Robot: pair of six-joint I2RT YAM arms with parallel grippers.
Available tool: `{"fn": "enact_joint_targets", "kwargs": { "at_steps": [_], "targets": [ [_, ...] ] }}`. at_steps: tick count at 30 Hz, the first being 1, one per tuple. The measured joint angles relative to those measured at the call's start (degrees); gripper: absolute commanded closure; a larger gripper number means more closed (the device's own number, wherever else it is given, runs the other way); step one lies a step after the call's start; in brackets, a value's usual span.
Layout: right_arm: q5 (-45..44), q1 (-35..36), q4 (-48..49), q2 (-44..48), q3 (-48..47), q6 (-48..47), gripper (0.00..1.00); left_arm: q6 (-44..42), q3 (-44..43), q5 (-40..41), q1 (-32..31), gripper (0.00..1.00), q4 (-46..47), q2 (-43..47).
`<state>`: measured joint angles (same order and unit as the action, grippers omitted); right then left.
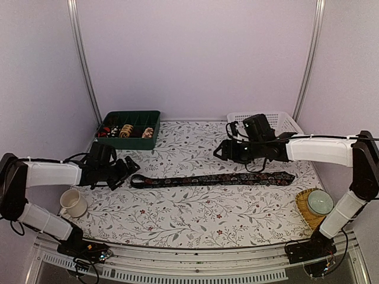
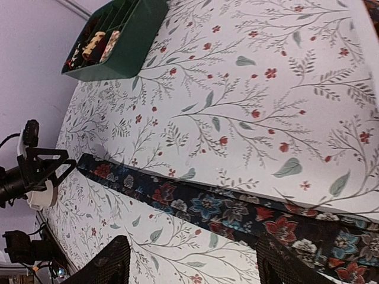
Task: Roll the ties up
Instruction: Adjust the tie at the center of the board.
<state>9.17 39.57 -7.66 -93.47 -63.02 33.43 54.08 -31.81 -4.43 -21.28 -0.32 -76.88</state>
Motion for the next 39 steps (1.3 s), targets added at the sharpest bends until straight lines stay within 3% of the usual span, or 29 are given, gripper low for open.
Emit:
{"fn": "enact_joint_targets", "kwargs": {
  "at_steps": [12, 19, 39],
  "targets": [
    [-3.1, -9.7, -3.4, 8.5, 12.8, 0.4, 0.27, -0.1, 0.7, -3.5, 2.2, 0.06, 6.1, -5.6],
    [-3.1, -10.9, -4.9, 8.8, 16.2, 1.1, 0.27, -0.5, 0.8, -4.6, 2.6, 0.18, 7.3, -7.9],
    [2.1, -16.8, -4.7, 10.8, 22.5, 4.3, 0.28, -3.2, 1.7, -3.8, 2.8, 0.87, 10.1, -11.7]
  ]
}}
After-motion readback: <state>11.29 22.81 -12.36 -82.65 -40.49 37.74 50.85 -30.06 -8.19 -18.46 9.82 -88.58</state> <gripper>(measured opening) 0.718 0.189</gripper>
